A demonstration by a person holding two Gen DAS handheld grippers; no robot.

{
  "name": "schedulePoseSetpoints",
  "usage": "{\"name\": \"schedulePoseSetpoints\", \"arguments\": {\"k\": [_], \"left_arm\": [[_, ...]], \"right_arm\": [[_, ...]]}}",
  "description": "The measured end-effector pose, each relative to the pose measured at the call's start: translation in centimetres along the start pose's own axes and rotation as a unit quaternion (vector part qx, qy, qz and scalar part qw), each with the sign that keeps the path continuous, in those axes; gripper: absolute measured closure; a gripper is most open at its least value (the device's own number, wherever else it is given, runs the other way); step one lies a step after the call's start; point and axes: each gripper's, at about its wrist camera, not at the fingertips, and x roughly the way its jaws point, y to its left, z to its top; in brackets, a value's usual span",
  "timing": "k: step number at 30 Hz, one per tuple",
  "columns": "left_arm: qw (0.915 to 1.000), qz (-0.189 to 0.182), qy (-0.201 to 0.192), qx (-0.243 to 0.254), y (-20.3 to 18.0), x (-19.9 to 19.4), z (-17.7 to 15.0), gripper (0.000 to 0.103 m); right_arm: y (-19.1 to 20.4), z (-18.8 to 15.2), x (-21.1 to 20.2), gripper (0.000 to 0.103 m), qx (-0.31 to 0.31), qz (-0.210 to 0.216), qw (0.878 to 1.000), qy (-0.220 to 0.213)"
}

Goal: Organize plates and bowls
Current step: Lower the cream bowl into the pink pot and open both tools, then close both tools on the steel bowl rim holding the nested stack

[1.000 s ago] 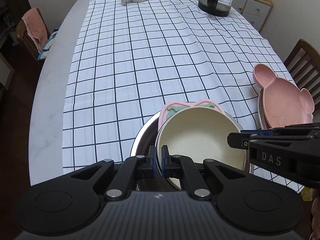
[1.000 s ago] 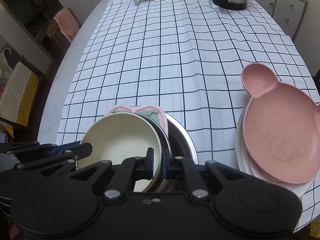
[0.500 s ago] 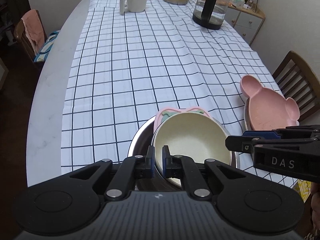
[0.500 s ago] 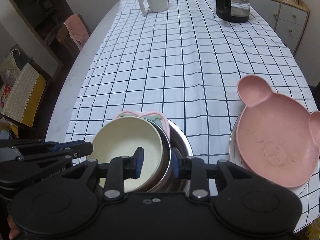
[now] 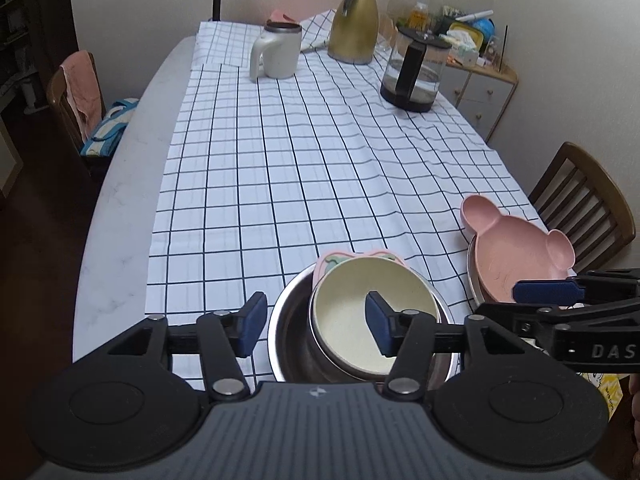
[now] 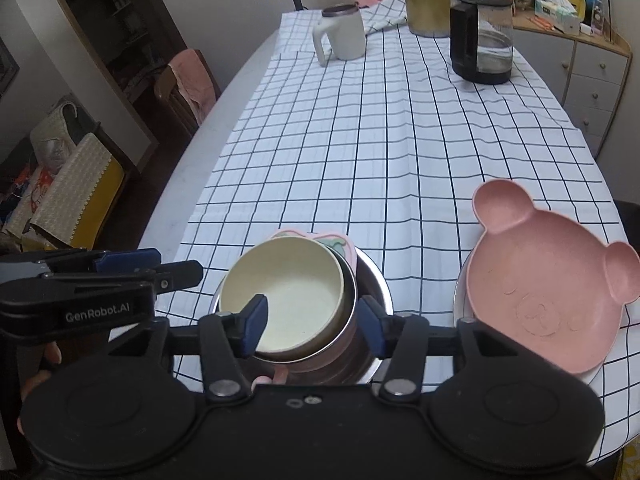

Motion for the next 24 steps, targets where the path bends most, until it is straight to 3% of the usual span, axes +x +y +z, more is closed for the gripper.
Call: {"name": "schedulePoseSetpoints", "arguments": {"k": [3,11,19,24], "left_arm": [[0.9999,0.005,-0.015,-0.007,0.7,-0.7,-0.4,0.031],[0.9994,0.009,-0.021,-0.027,2.8,-0.1,-1.5,0.027],[0.9996,0.024,0.004,-0.011,5.2,3.3,-3.6,0.027],[0.9993,0.014,0.034,0.005,6.4,6.0,-4.7,0.027]], "right_arm": [[-0.3,-0.5,-1.2,0.032,-0.004,0.009,1.000,-0.018],[-1.1,-2.2,-2.3,0.002,-0.027,0.012,0.998,-0.052],[-3.4,-4.8,0.1,0.001,0.007,-0.021,0.998,-0.053],[-4.2,-5.9,2.0,0.001,0.023,-0.034,0.998,-0.047]]}}
